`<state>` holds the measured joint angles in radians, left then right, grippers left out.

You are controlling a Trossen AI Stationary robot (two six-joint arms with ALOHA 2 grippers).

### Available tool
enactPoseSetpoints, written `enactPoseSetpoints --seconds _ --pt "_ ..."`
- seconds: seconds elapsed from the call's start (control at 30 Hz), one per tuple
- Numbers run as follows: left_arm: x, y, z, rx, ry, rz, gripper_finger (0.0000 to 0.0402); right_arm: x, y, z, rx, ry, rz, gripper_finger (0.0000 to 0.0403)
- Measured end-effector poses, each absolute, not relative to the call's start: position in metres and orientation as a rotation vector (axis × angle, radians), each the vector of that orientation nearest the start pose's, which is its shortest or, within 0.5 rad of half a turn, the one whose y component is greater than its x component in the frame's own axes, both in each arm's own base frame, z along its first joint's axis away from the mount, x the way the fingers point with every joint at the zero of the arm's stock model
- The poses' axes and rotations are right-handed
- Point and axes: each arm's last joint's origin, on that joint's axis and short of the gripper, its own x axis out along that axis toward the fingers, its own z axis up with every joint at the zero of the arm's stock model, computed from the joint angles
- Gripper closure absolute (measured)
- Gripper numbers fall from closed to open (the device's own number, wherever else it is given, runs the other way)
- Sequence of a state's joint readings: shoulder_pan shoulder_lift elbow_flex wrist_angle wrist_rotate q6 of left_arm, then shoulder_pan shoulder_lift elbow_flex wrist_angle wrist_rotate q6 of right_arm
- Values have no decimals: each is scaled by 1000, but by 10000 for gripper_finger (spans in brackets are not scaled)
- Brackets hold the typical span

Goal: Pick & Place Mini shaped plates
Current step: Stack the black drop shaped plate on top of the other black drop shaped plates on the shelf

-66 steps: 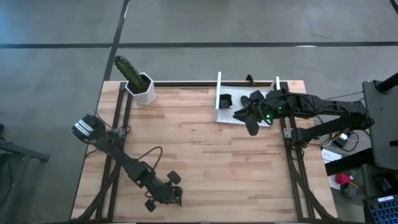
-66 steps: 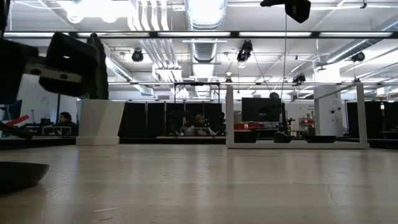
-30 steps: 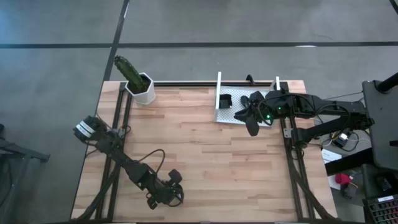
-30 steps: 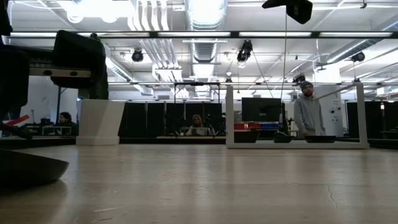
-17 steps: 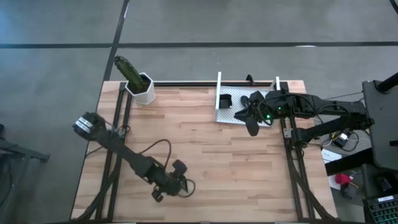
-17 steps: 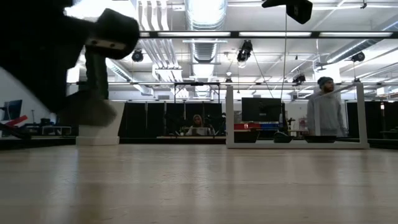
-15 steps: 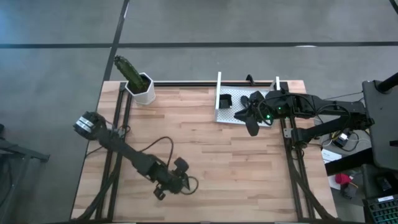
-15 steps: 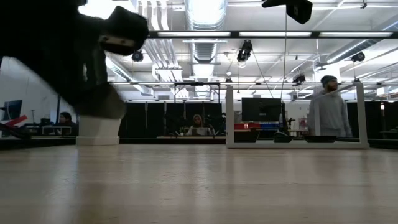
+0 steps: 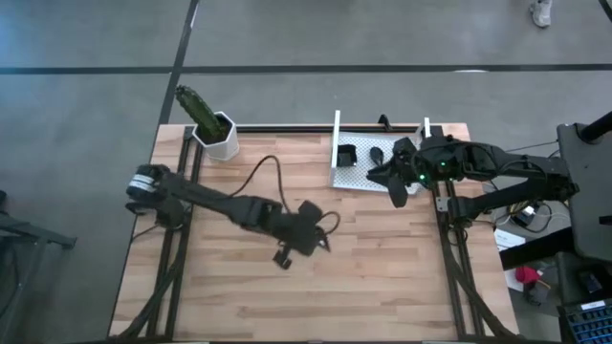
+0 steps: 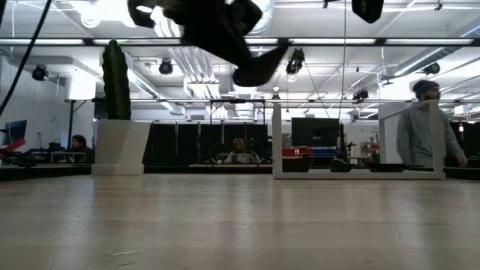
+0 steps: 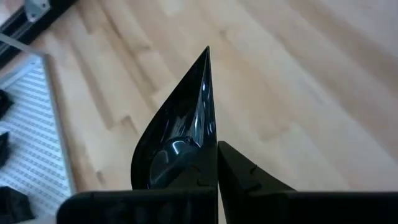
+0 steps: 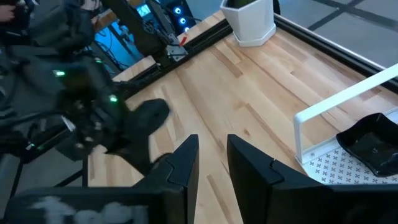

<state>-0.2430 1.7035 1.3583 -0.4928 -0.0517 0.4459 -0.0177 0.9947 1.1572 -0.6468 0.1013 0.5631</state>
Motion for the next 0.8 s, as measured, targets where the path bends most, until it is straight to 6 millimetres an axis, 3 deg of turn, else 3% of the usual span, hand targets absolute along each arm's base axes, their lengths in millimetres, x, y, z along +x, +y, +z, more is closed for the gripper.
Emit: enactPoseSetpoints --seconds 0.33,0.57,0.8 --pt "423 -44 238 494 817 -285 401 170 -6 392 493 366 -223 338" --pt "468 -42 206 512 833 -292 401 158 -6 397 493 329 -213 336" --pt "491 -41 182 528 850 -300 401 148 -6 401 494 310 -208 326"
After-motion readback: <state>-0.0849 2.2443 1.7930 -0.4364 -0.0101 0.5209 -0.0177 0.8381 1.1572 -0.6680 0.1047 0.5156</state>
